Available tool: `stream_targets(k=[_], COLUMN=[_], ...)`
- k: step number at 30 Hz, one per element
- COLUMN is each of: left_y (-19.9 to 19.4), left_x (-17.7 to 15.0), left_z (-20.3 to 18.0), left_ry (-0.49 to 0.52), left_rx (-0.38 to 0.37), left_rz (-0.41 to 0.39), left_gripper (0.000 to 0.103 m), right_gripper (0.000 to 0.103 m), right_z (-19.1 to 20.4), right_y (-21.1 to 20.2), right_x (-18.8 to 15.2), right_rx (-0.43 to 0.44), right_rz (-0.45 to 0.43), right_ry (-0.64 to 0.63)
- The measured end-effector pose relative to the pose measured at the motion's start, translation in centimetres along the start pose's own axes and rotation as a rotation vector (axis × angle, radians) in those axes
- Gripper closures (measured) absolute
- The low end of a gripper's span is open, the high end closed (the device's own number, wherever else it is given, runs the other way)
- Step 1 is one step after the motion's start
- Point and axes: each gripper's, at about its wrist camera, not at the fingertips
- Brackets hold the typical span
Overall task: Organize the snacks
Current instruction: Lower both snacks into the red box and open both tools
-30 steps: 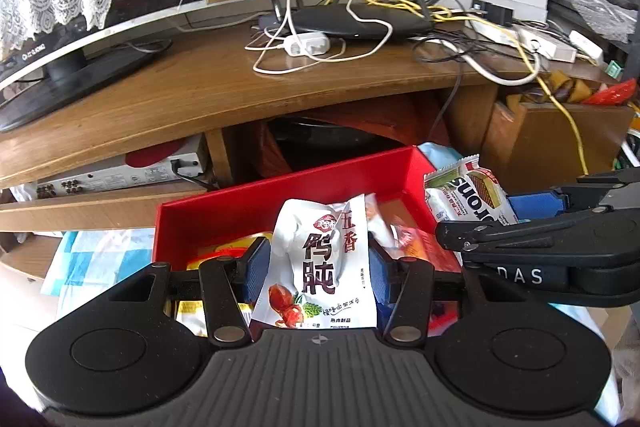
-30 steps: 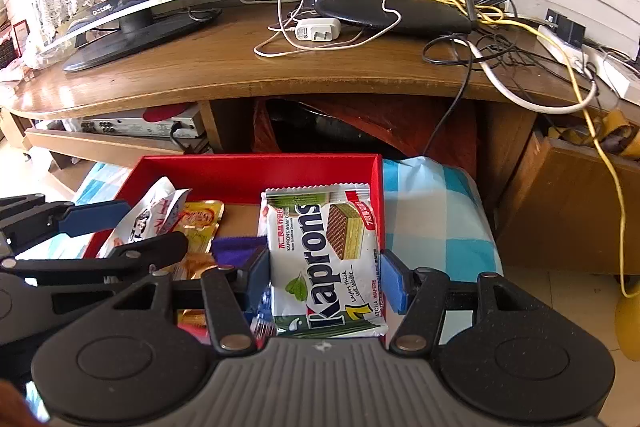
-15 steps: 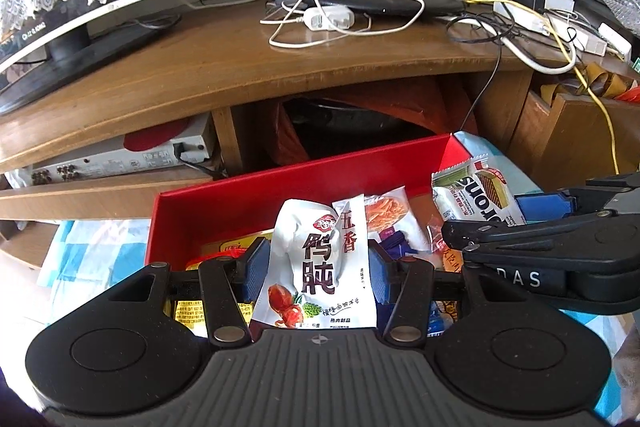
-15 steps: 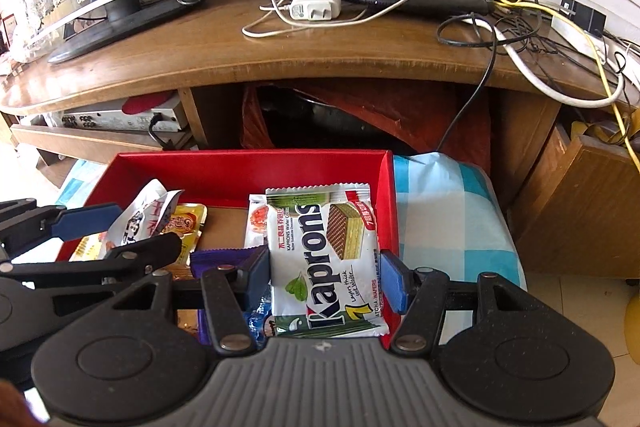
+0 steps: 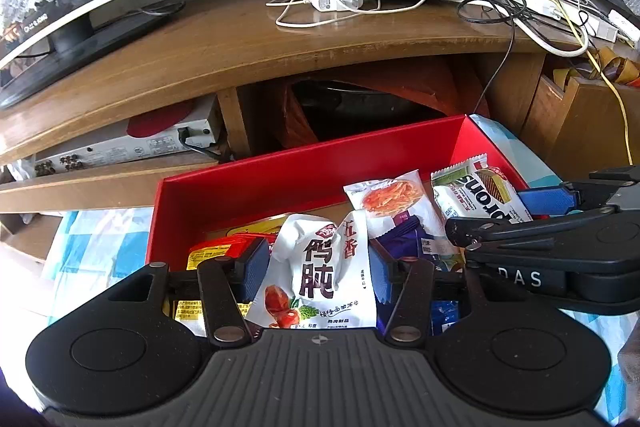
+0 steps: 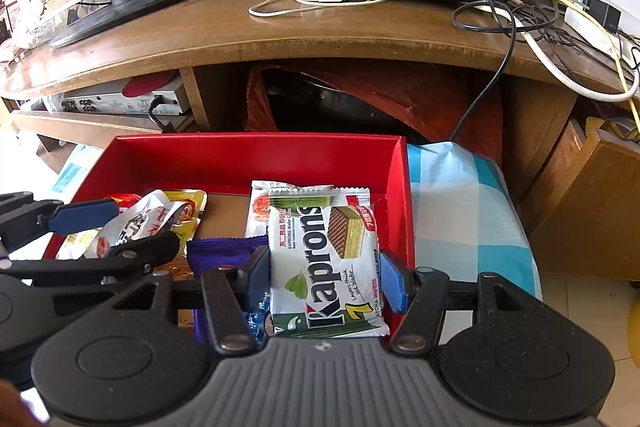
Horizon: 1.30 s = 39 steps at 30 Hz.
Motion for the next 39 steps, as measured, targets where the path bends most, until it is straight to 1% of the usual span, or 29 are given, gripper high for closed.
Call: stream_targets(k=[18,23,27,29,31,35,39], left_y=[0.3,0.4,0.1,-0.2,-0.5,-1.4,-2.5], left_x=[-0.3,-0.5,-0.4,-0.4,-0.3,-0.3,-0.2], left_z=[-0.2,-0.1,0.0,0.1,0.3,0.7,0.7], left_ry=[0.02,0.021,0.013,0.014,0.003,-0.018,-0.024], left_rx=[0.034,0.047,0.052,0.06,0.061,0.056,0.05], left_rz=[0.008,0.012,0.011,0.007,0.0,-0.02,-0.045], left_gripper=[0.041,0.034,0.032,0.028,0.025,0.019,0.017], right_gripper=[0.018,0.018,0.016,0.015,0.013,0.012,0.011], right_z=[0.4,0.5,0.4,0.3,0.1,0.0,-0.1], right_y=[0.4,0.5,0.3,0.1,-0.2,-0.9,-1.9], right_x=[-0.2,-0.3,-0.3,-0.3,-0.2,-0.2,-0.1], right_rx=[-0.01,-0.017,-0.015,-0.014,-0.008,-0.001,0.001], right_rz=[0.011,0.013,0.009,0.006,0.003,-0.011,-0.032], right_ry=[-0.019,-0.027,-0.02,-0.016,-0.008,-0.003,0.001])
Point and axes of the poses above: each gripper's, at about its wrist camera, not at the fingertips, and y roughly the way its jaws point, z to its left, x to its top, and after that the axes turned 9 degrees about -x, right-handed
